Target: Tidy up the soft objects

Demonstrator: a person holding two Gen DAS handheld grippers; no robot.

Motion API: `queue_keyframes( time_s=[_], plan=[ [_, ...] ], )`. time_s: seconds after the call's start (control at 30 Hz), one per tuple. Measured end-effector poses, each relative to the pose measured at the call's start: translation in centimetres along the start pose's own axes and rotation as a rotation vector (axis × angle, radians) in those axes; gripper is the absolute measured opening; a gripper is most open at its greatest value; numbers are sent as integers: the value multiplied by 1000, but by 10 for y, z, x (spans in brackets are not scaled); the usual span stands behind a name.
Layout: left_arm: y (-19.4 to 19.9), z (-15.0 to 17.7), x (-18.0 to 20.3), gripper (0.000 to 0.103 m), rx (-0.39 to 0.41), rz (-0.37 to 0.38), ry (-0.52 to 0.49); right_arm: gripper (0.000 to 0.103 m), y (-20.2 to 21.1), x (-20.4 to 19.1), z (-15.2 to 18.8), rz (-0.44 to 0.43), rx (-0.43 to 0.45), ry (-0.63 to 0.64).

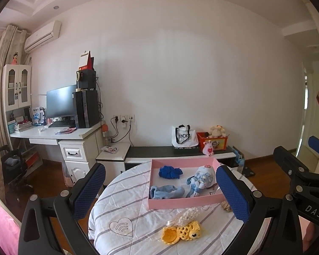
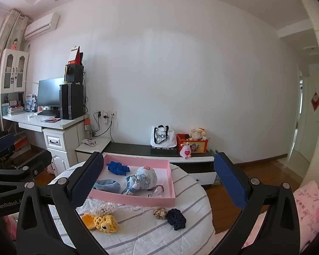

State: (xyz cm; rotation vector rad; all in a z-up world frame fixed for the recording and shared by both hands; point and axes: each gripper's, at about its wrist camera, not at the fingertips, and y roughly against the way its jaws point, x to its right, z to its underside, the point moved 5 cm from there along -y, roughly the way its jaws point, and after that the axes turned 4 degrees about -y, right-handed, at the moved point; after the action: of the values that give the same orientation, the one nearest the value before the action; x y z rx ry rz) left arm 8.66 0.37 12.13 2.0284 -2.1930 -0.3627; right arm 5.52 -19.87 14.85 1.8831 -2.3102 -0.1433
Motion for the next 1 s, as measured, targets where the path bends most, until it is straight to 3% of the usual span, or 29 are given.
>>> queue_keyframes(
  time_s=[0.5, 0.77, 1.0],
  plan=[
    [-25, 17, -5, 103, -108, -2, -14, 103, -25, 0, 21, -9, -85, 4],
    [-59, 43, -19, 103, -249, -32, 1, 103, -54, -6, 52, -11, -210, 18],
    [-81, 60, -39, 103, -324, -72, 20, 103, -81, -15, 86, -10, -333, 43]
  ],
)
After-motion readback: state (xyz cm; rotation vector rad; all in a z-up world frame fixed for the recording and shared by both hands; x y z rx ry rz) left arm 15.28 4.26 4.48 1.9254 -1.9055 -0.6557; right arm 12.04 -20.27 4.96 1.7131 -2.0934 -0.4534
